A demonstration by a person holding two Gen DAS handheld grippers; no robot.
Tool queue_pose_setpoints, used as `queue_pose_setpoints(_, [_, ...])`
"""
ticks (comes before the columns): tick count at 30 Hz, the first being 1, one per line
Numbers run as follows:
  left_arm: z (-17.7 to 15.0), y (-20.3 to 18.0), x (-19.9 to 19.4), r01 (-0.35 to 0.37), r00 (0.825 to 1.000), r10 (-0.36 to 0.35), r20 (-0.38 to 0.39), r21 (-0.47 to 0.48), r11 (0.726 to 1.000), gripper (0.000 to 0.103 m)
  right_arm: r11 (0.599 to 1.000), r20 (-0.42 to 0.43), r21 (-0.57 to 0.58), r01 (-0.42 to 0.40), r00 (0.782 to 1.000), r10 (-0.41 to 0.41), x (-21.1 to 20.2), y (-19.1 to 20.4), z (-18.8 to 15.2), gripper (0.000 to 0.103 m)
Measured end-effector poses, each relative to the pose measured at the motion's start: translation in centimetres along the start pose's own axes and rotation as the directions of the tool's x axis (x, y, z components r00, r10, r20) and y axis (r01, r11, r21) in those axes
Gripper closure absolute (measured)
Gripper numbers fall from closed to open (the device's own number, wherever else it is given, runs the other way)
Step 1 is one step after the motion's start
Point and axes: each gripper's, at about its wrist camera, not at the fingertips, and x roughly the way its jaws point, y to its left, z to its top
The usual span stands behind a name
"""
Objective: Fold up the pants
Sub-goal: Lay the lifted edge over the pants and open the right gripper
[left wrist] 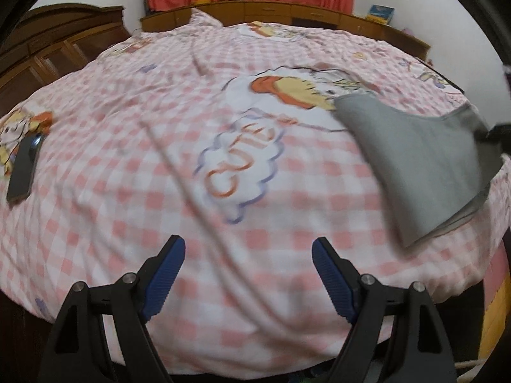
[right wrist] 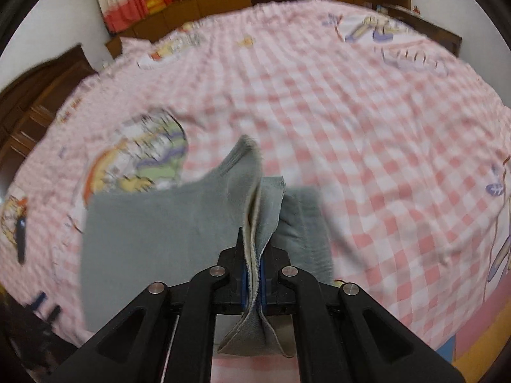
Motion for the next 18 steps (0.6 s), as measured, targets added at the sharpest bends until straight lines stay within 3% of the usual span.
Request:
queue_pose_setpoints(3, [1.7,-2.3,0.1,0.073,0.997,-0.073,0.01,0.02,0.997,0.018,0.999,-0.042,-0.019,0.034,0.999,-0.035,1.7,-1.4,-0.4,0.086])
queue_pose_setpoints(5, [2.8,-3.9,0.2,0.14,0.99,-0.14,0.012,0.026,0.99,0.018,0.994,-0.03,-0.058,0.098,0.995,-0.1,1.4,-1.7,-0.7,0.086])
queue_pose_setpoints(8, [5.1,-6.3,0.1,0.274,0.962,-0.274,0.011,0.013,0.962,0.018,0.976,0.009,-0.114,0.184,0.983,-0.184,-0.1,-2.5,-1.0,0.085])
queue_pose_setpoints(11, [7.2,-8.6,0.0,0.31,0.95,-0.311,0.033,0.04,0.95,0.018,0.983,0.032,-0.093,0.158,0.987,-0.156,-2.0,-3.3,-1.2,0.085])
queue_pose_setpoints(14, [8.8,-10.6,0.5,0.292,0.952,-0.299,0.062,0.097,0.951,0.031,0.994,0.076,-0.091,0.058,0.996,-0.051,-3.6,-2.4,-0.9,0.084])
queue_pose_setpoints(16, [9.6,-11.7,1.3,0.285,0.954,-0.293,0.056,0.122,0.951,0.053,0.995,0.085,-0.103,-0.003,0.996,0.012,-3.7,-1.5,-0.5,0.078])
queue_pose_setpoints(18, [10.6,-12.9,2.8,0.311,0.948,-0.316,0.024,0.134,0.941,0.064,0.991,0.078,-0.126,-0.04,0.996,0.05,-2.6,-0.6,0.2,0.077])
